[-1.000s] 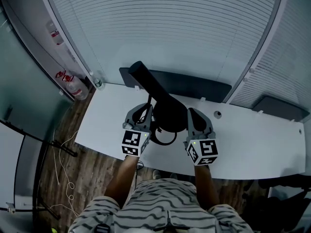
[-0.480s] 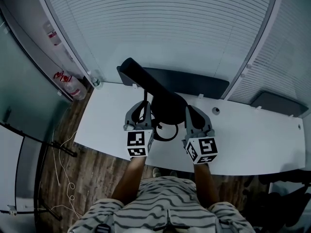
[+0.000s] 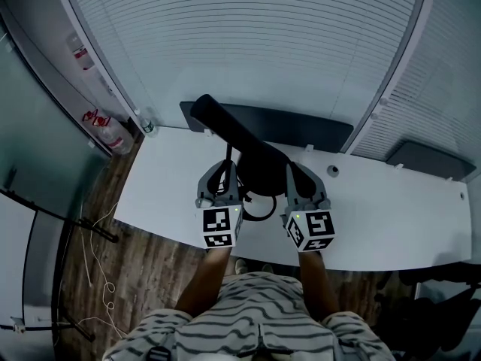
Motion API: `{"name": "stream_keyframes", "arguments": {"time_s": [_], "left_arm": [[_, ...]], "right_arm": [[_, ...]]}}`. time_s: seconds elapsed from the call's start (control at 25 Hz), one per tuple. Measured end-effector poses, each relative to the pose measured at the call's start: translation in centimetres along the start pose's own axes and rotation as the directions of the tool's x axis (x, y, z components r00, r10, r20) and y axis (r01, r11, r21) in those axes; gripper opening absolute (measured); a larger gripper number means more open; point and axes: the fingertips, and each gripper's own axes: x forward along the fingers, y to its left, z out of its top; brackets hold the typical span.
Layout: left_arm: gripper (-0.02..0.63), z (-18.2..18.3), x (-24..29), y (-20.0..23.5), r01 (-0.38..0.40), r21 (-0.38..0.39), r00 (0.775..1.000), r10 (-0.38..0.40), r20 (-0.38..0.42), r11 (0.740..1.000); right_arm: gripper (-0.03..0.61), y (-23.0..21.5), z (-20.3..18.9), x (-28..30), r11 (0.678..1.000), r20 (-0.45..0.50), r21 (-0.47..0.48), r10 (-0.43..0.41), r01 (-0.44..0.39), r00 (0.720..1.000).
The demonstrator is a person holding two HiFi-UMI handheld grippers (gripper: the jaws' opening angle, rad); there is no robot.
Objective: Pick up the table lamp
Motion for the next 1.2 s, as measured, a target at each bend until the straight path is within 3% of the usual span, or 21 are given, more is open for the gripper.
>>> {"name": "stream_keyframes", "arguments": {"time_s": [1.2], "left_arm": [[0.041, 0.66, 0.05, 0.27, 0.02, 0.017, 1.0, -0.02, 0.011, 1.0]], "right_arm": [[0.011, -0.4, -0.03, -0.35, 1.0, 0.0, 0.001, -0.014, 0.014, 1.0]]}}
